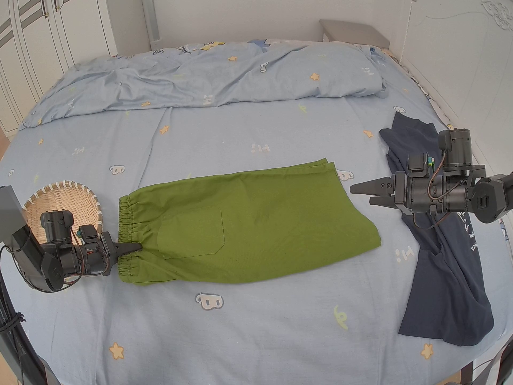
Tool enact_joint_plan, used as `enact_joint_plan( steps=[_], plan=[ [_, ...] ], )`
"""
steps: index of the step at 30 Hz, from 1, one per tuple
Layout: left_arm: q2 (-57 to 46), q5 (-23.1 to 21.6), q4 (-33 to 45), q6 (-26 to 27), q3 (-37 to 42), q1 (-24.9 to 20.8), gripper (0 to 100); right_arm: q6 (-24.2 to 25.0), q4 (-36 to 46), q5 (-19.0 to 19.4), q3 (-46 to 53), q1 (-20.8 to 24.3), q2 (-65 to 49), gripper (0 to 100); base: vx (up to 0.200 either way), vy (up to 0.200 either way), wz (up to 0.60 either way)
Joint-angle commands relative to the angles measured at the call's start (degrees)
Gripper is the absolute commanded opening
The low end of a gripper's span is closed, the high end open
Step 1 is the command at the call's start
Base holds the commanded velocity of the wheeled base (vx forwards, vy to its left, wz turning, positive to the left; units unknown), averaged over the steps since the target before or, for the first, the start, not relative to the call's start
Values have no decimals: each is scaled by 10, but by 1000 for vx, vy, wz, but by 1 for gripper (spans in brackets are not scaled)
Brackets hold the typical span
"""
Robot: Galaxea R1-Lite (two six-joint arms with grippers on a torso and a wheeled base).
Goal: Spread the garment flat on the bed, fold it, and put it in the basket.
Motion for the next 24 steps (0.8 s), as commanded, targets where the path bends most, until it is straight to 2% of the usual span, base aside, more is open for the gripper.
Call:
enact_joint_plan(
  steps=[1, 11, 24],
  plan=[
    [-1, -3, -3, -1, 3, 2, 0, 1, -3, 0, -1, -6, 12, 100, 0, 0, 0],
    [-13, -4, -2, -15, 5, 7, 0, -5, 6, -1, -40, -31, 113, 100, 0, 0, 0],
    [-13, -4, -3, -15, 5, 4, 0, -32, 49, -2, -83, -51, 168, 100, 0, 0, 0]
  ],
)
